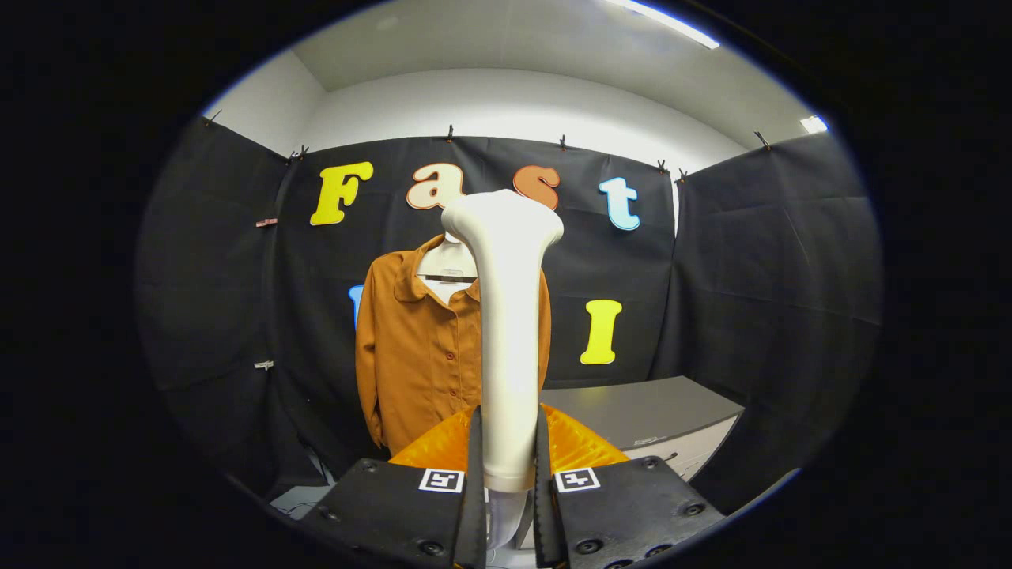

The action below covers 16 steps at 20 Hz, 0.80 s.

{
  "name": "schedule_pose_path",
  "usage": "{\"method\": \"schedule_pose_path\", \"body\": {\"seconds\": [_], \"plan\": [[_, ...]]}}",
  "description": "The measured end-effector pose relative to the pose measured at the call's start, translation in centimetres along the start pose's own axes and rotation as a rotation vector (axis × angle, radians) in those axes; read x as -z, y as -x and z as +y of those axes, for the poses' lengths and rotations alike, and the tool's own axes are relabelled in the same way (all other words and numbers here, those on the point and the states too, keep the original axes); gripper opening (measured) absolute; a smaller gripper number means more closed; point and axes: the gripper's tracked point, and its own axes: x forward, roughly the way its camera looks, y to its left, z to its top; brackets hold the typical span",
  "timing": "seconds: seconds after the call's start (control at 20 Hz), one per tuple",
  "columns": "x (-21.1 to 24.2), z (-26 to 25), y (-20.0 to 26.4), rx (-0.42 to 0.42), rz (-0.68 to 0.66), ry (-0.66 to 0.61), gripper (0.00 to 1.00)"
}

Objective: Iron the clothes twice with a garment steamer, once on the left side and once on the right side.

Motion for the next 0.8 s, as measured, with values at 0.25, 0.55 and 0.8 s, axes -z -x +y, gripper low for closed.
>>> {"method": "schedule_pose_path", "body": {"seconds": [0.25, 0.55, 0.8], "plan": [[-0.11, -0.05, -0.1, 0.003, 0.001, -0.005, 0.27], [-0.64, -0.08, -0.01, 0.004, -0.01, -0.005, 0.27], [-0.79, -0.19, -0.16, 0.01, -0.014, -0.005, 0.27]]}}
